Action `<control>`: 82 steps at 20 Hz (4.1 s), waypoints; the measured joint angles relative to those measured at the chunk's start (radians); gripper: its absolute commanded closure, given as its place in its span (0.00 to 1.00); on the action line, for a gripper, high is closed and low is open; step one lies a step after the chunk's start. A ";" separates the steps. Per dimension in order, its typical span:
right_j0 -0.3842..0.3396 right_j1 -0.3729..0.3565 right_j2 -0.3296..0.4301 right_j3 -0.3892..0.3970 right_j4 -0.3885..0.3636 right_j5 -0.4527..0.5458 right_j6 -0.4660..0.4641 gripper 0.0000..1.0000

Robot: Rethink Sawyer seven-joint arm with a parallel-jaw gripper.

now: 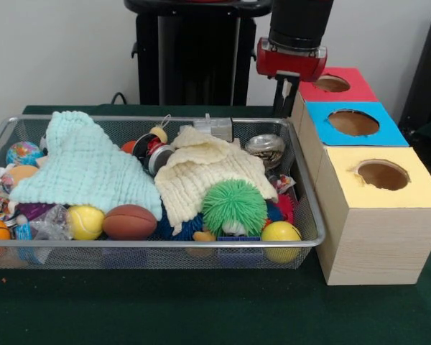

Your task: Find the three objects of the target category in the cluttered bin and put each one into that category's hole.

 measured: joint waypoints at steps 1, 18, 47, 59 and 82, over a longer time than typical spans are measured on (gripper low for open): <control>-0.005 0.002 0.002 0.000 0.000 -0.005 0.000 1.00; -0.193 0.137 0.081 -0.053 -0.110 -0.111 0.000 1.00; -0.036 0.145 0.031 -0.071 -0.056 -0.191 0.000 0.00; -0.005 0.174 -0.004 -0.075 -0.038 -0.201 0.000 0.00; -0.022 0.267 -0.041 -0.106 -0.037 -0.202 0.000 0.00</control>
